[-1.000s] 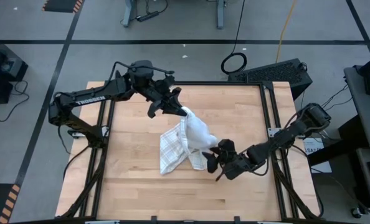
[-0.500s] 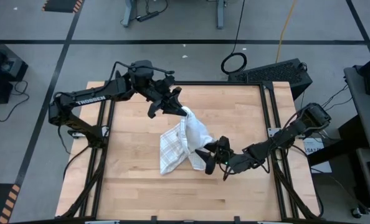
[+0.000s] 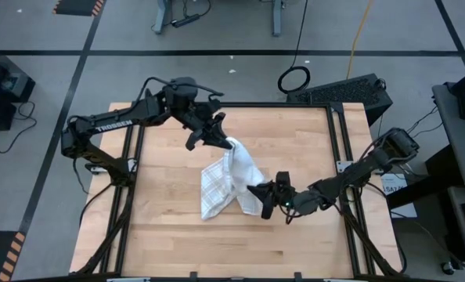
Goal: Roll towel
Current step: Roll the towel
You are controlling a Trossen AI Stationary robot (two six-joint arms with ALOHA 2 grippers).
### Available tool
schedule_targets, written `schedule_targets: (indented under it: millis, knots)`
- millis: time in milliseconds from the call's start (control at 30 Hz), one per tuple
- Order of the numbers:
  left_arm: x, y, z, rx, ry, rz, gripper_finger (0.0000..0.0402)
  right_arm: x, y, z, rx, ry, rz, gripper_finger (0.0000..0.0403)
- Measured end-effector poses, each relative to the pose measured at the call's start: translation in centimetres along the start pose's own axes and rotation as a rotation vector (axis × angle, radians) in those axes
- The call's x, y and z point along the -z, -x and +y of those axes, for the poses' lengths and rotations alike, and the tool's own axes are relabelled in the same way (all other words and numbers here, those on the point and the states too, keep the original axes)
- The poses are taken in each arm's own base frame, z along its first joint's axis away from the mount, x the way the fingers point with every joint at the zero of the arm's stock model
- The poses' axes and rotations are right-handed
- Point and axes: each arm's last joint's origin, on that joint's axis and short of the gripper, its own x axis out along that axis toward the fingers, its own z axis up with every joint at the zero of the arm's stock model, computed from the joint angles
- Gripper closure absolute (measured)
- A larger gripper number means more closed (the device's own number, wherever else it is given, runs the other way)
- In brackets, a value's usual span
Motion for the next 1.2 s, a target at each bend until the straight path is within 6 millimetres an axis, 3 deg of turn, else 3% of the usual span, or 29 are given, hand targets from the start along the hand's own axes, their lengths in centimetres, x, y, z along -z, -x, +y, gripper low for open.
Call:
schedule_targets:
  millis: [300,433,633,767,967,1100,1200]
  knots:
    - [1.7,0.1,0.5,-0.029,0.073,0.127,0.0391,-3.9,1.9,1.3,-0.12,-0.231,0.023,0.04]
    - [3.2,-0.3,0.6,-0.164,0.096,0.21,0.0386,-5.4,2.7,1.2,-0.146,-0.298,0.068,0.04]
    - [4.3,-1.3,0.1,-0.329,0.093,0.263,0.0315,-6.6,3.9,0.7,-0.111,-0.335,0.122,0.04]
    - [5.7,-2.0,-0.3,-0.53,0.083,0.326,0.0254,-7.3,4.6,0.4,-0.097,-0.328,0.137,0.04]
    - [11.1,-3.4,2.4,-0.653,0.107,0.445,0.0189,-8.0,5.3,0.1,-0.079,-0.309,0.149,0.0399]
    - [15.5,-4.5,5.0,-0.639,0.152,0.385,0.0184,-7.9,5.4,0.0,-0.079,-0.298,0.177,0.0399]
    - [17.7,-4.9,6.1,-0.635,0.201,0.298,0.0183,-7.8,5.5,-0.1,-0.073,-0.311,0.189,0.0399]
